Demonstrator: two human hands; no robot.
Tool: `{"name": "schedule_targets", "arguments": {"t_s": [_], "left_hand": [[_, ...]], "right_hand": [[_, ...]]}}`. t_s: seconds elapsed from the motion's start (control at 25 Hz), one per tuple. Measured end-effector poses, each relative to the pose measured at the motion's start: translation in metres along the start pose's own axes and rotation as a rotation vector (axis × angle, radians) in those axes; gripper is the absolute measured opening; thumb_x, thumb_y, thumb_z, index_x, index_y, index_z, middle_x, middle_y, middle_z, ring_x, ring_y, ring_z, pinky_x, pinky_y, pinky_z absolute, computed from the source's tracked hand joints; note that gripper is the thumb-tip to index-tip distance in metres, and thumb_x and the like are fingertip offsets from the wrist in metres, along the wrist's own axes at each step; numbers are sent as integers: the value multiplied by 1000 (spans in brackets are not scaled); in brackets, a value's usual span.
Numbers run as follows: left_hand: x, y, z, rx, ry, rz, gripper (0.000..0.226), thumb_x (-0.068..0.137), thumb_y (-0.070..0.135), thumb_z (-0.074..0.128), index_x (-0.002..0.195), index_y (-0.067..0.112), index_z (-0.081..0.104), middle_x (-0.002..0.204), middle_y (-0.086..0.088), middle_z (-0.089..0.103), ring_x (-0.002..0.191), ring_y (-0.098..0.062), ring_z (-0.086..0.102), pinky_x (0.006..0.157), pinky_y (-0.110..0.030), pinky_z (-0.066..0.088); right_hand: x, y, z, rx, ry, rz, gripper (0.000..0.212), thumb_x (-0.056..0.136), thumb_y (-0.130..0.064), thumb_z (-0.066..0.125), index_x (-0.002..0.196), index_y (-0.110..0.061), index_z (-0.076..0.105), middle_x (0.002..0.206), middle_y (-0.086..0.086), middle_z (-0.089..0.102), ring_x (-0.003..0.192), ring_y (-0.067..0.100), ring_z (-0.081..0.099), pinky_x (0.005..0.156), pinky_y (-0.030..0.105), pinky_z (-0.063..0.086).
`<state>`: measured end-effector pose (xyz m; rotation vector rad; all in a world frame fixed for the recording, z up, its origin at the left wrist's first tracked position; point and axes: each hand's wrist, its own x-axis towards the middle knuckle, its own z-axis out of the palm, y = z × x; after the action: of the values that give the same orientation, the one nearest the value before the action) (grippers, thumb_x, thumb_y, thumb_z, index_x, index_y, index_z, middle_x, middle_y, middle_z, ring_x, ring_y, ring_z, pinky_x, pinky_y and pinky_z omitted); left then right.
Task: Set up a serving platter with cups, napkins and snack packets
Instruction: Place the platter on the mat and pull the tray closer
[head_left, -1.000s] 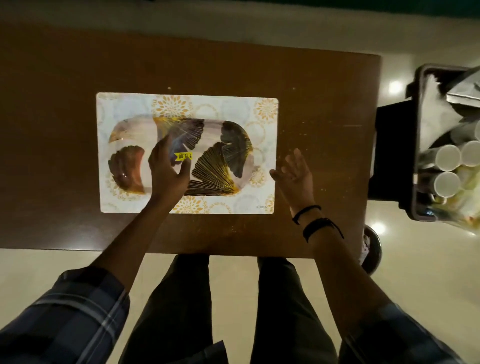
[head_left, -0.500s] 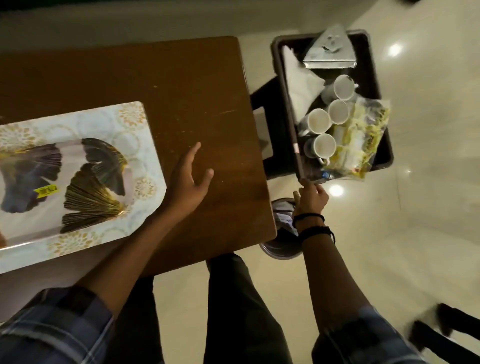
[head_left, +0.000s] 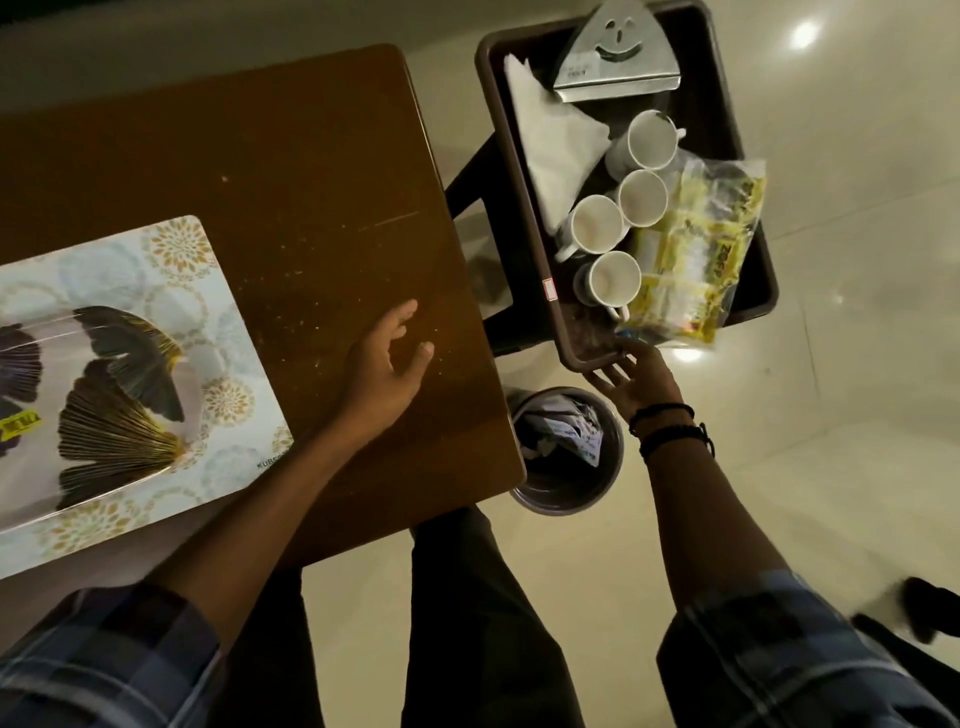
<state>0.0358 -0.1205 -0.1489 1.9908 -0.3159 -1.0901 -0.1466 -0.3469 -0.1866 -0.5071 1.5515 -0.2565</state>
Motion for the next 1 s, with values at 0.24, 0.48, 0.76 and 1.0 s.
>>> {"name": "schedule_targets", "arguments": {"t_s": [0.24,0.48,0.76,1.0], "left_hand": [[16,19,35,-37,-105,-35,53,94,13,53,144,17,33,151,-3,36,137,-17,37,100,-26,34],[52,44,92,-144,-195,-106,57,95,17,53,146,10,27,152,-11,35,137,-23,37,107,-33,37],[86,49,129,-154,-199,-247,35,94,16,54,126,4,47,128,-21,56,118,-34,55,100,-49,47],[80,63,124,-228,-130,-240,47,85,3,65,124,4,40,122,-20,53,109,-31,60,87,-47,56]], "right_hand": [[29,-21,-20,-172,52,-61,17,92,-2,47,97,-17,54,110,9,54,113,28,55,112,45,39],[45,-63,-43,97,134,-242,25,56,-9,49,81,-14,49,106,4,50,100,25,50,87,35,46],[61,-123,-60,-33,246,-263,28,89,-23,62,115,-15,60,100,5,59,97,25,56,85,45,52],[54,-131,-33,88,509,-373,25,75,-38,73,78,-16,61,86,1,65,79,24,64,61,27,55]]}}
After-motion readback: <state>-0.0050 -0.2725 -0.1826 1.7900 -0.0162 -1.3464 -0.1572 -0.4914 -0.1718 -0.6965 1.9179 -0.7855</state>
